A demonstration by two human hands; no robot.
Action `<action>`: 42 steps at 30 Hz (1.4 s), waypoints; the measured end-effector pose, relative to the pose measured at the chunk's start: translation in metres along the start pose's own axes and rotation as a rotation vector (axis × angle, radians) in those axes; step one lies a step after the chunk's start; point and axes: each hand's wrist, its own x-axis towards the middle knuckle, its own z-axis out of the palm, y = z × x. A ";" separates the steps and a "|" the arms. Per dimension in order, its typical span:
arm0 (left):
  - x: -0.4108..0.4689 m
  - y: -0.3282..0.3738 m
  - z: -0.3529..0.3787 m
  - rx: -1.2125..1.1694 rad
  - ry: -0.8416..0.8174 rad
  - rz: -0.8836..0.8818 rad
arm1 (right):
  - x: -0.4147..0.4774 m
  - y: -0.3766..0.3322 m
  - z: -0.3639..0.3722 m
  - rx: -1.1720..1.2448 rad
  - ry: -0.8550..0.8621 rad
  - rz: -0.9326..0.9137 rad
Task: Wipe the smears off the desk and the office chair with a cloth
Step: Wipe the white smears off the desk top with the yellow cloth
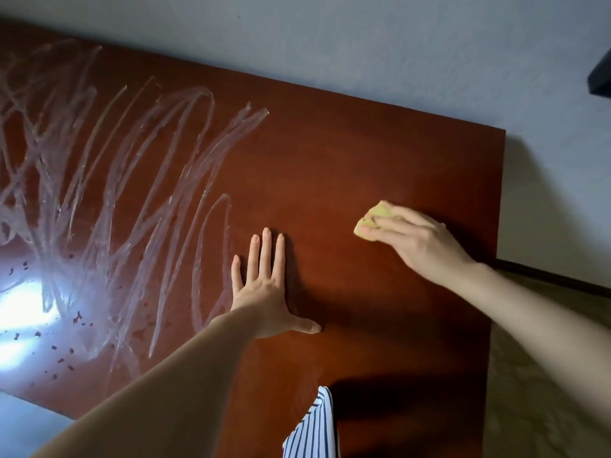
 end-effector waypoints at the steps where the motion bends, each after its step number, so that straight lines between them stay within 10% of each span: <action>1: 0.000 0.000 0.000 -0.004 -0.001 0.001 | 0.006 0.007 -0.002 0.013 -0.003 0.049; 15: 0.003 -0.004 0.008 -0.035 0.032 0.035 | 0.138 0.042 0.025 0.028 0.100 0.592; 35: 0.001 -0.006 0.004 -0.018 0.018 0.018 | 0.063 -0.051 0.039 0.055 0.031 -0.069; 42: 0.000 -0.002 0.002 -0.016 -0.006 -0.008 | -0.005 0.000 0.008 0.004 0.072 0.103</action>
